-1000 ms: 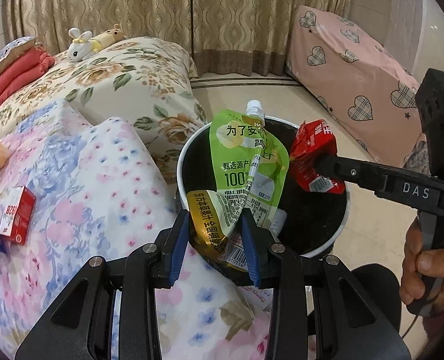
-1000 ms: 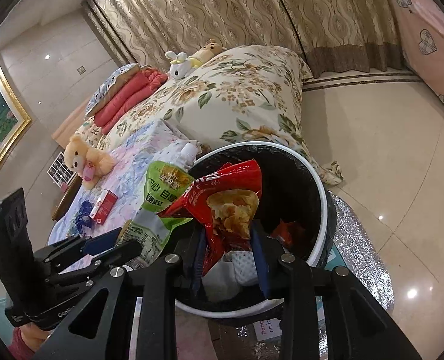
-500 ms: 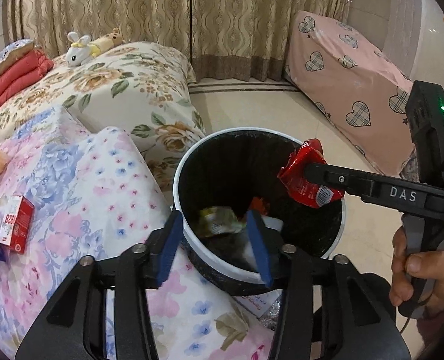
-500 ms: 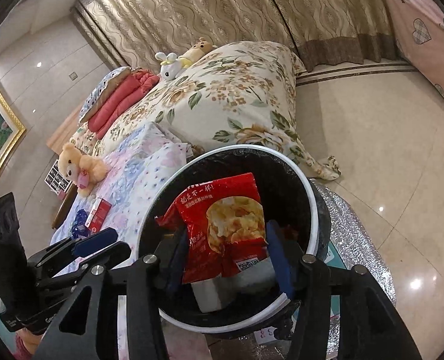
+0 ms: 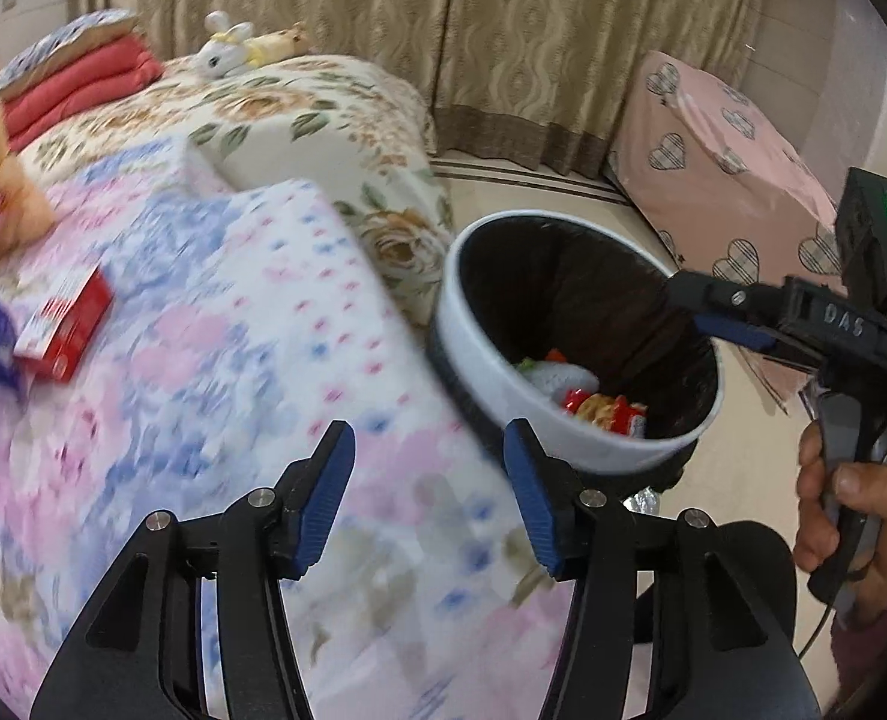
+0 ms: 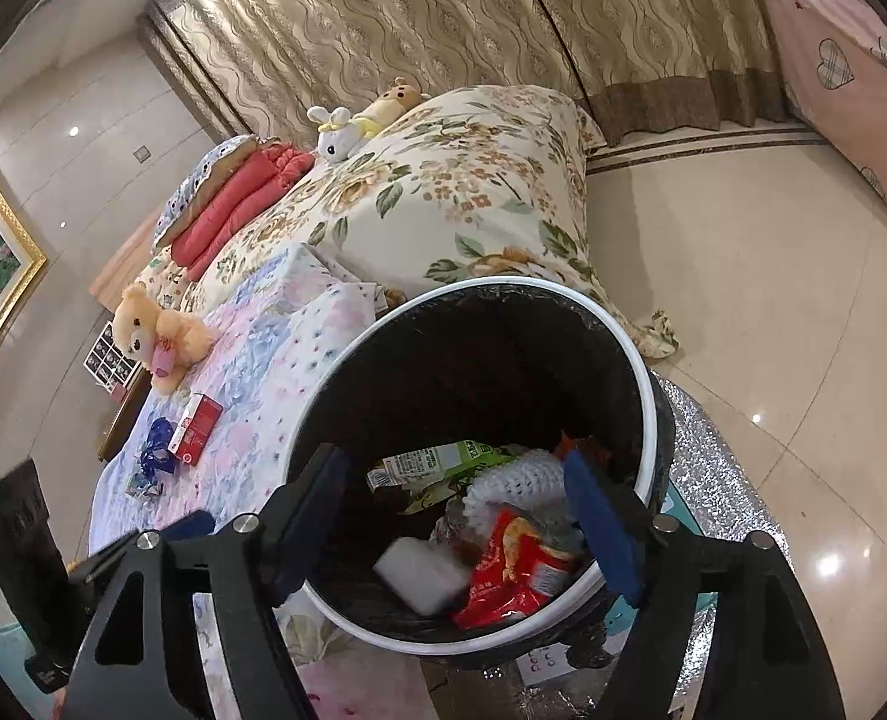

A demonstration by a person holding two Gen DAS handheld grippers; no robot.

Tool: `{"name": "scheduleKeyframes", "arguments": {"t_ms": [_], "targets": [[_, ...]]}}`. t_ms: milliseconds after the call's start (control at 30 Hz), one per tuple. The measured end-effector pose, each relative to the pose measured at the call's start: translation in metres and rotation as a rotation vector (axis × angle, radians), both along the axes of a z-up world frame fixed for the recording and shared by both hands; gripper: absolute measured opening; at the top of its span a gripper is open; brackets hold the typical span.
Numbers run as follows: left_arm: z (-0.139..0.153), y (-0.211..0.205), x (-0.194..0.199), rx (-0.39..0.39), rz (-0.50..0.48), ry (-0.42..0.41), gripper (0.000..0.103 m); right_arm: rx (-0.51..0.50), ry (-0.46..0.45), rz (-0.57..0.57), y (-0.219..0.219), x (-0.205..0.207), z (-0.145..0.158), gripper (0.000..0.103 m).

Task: Collect trash
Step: 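Open both tools over the bin to drop the pouch and chip bag, then move both open tools back over the bed toward the milk carton and blue wrapper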

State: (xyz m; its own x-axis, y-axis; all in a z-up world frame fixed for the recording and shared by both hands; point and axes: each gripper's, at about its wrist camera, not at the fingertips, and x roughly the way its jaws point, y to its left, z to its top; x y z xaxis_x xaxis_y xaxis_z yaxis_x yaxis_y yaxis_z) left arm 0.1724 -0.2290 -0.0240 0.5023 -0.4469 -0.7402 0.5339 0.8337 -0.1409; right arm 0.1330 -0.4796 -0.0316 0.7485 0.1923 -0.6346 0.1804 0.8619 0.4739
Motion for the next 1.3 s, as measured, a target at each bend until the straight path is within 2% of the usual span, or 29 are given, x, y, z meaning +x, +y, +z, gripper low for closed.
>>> {"name": "scheduleKeyframes", "arguments": {"t_ms": [167,500,933,1300], "targets": [[-0.008,0.031,-0.005,-0.018,0.064,0.020,0.054,-0.011,-0.021,0.007,0.013,-0.001,0.007,0.078],[-0.016,0.092,-0.009,-0.027,0.188,0.030,0.060,-0.049,-0.054,0.102,0.074,0.005,0.018,0.079],[-0.026,0.153,-0.017,-0.033,0.319,0.036,0.072,-0.047,-0.037,0.235,0.145,0.017,0.010,0.080],[-0.030,0.203,-0.014,-0.034,0.426,0.040,0.075,-0.045,-0.005,0.323,0.197,0.031,-0.006,0.081]]}}
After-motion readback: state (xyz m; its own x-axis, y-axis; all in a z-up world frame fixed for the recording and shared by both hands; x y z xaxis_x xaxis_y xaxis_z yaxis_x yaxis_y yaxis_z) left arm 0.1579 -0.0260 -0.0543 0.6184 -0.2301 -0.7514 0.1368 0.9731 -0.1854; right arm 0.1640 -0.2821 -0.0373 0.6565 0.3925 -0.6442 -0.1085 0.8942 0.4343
